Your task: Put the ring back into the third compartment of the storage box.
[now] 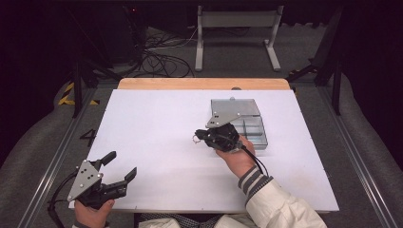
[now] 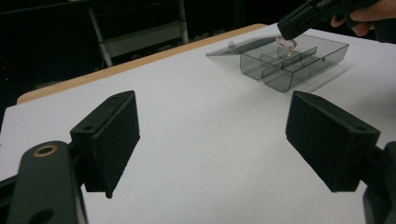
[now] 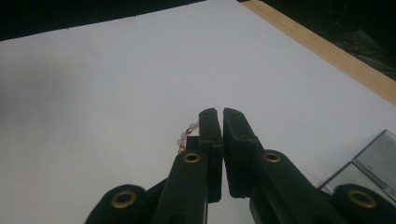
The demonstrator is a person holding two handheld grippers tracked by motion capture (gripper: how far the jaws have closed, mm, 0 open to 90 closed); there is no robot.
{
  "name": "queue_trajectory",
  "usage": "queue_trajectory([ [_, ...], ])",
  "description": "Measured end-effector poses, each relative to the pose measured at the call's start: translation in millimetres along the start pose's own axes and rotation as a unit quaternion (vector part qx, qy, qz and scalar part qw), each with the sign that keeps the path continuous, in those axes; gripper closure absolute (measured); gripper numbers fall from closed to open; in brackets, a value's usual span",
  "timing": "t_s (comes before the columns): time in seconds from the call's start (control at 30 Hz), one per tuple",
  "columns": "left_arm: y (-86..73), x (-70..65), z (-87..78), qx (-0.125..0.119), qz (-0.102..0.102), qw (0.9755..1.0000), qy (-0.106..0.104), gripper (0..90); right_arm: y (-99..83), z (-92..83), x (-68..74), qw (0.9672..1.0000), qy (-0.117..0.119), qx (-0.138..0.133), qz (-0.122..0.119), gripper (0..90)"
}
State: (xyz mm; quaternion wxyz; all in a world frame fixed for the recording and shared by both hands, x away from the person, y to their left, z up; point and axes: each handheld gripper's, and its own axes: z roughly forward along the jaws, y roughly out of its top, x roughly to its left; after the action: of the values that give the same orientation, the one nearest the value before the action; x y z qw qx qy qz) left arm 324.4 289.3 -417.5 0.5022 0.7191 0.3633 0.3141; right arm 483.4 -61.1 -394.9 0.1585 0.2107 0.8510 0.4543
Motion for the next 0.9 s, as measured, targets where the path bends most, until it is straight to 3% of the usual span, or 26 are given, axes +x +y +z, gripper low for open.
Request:
queue_trajectory([
  [0.9,0.0,0.2,0.3,0.004,0.004,1.0,0.0,18.2,-15.5,-38.3,-55.0,0.9963,-0.076,0.015,0.038,87.2],
])
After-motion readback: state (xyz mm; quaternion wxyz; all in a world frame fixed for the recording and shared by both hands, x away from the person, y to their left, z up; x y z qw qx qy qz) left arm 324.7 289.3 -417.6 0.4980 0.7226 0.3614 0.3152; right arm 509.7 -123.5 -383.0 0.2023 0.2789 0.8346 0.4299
